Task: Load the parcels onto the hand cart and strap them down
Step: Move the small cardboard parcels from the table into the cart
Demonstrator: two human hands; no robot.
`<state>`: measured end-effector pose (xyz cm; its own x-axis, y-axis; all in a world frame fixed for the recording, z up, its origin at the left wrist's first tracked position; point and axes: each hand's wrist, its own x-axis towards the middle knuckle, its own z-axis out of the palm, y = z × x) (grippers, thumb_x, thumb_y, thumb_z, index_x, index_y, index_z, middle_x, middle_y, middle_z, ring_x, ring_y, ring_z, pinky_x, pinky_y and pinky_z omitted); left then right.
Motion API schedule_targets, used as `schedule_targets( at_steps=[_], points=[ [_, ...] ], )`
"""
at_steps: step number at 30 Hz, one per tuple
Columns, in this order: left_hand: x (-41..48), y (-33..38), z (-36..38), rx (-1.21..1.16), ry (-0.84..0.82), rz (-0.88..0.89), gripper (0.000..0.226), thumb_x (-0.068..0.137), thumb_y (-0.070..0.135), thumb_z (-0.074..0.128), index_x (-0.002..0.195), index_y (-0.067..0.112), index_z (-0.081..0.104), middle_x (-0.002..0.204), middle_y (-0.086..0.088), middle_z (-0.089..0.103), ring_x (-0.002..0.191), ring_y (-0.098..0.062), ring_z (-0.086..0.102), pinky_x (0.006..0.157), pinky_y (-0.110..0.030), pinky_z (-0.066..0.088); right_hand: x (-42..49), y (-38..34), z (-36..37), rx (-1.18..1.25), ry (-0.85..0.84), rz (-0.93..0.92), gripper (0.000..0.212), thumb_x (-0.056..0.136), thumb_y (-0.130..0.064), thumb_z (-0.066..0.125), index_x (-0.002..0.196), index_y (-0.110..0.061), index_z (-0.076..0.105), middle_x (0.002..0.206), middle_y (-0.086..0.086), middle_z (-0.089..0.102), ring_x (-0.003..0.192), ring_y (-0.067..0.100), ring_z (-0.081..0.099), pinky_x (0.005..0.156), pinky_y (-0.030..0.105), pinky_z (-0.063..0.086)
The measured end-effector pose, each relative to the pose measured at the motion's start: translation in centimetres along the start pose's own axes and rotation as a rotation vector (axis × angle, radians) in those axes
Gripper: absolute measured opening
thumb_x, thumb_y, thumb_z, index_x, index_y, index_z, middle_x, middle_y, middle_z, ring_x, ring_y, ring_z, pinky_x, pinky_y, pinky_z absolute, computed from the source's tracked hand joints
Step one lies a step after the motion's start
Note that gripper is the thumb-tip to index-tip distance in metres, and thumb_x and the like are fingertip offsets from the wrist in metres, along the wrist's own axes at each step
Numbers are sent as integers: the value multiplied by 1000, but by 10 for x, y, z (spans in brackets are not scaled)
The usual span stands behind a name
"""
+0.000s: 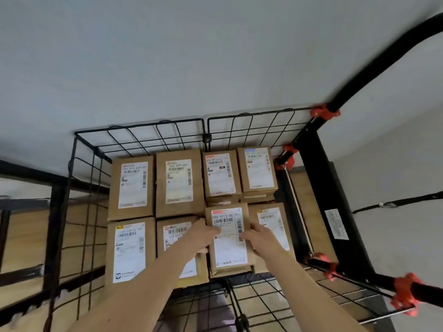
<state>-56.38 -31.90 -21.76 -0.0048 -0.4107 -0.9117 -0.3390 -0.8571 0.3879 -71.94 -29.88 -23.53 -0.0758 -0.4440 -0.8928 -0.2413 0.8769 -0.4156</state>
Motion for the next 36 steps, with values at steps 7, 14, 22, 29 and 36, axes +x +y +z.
schedule_targets(
  at_steps=[7, 14, 22, 29, 36],
  points=[
    [28, -8, 13, 185, 27, -66, 11, 97, 22, 48, 102, 12, 47, 90, -3, 54, 75, -14, 52, 70, -26, 51, 26, 9, -2, -84, -100, 104, 50, 87, -11, 55, 135, -13, 44, 125, 6, 60, 110, 24, 58, 96, 37, 49],
    [37, -15, 14, 263, 2, -84, 23, 93, 14, 45, 71, 20, 39, 76, -1, 44, 63, -13, 41, 68, -31, 40, 36, 8, 0, -87, -137, 132, 69, 85, -11, 57, 148, -17, 29, 137, 7, 52, 117, 25, 55, 100, 41, 47],
    [20, -18, -5, 369, 9, -1, 57, 93, 24, 47, 145, 12, 29, 69, 8, 45, 63, -11, 48, 60, -22, 38, 10, -7, -6, -182, -45, 66, 60, 91, -11, 53, 146, -14, 30, 140, 7, 48, 122, 24, 48, 98, 35, 43],
    [-23, -27, -50, 347, 54, 149, 23, 92, 26, 52, 113, 20, 56, 82, 13, 47, 62, -4, 45, 56, -16, 37, -43, -18, 8, -295, 83, -73, 55, 93, -17, 53, 145, -15, 36, 147, 6, 39, 129, 26, 43, 101, 34, 40],
    [-102, -57, -119, 254, 29, 267, 29, 94, 28, 51, 122, 21, 54, 120, 3, 54, 100, -10, 55, 76, -21, 44, -121, -31, 71, -379, 174, -255, 41, 92, -16, 51, 133, -20, 50, 131, 4, 54, 87, 16, 58, 74, 26, 47]
  ],
)
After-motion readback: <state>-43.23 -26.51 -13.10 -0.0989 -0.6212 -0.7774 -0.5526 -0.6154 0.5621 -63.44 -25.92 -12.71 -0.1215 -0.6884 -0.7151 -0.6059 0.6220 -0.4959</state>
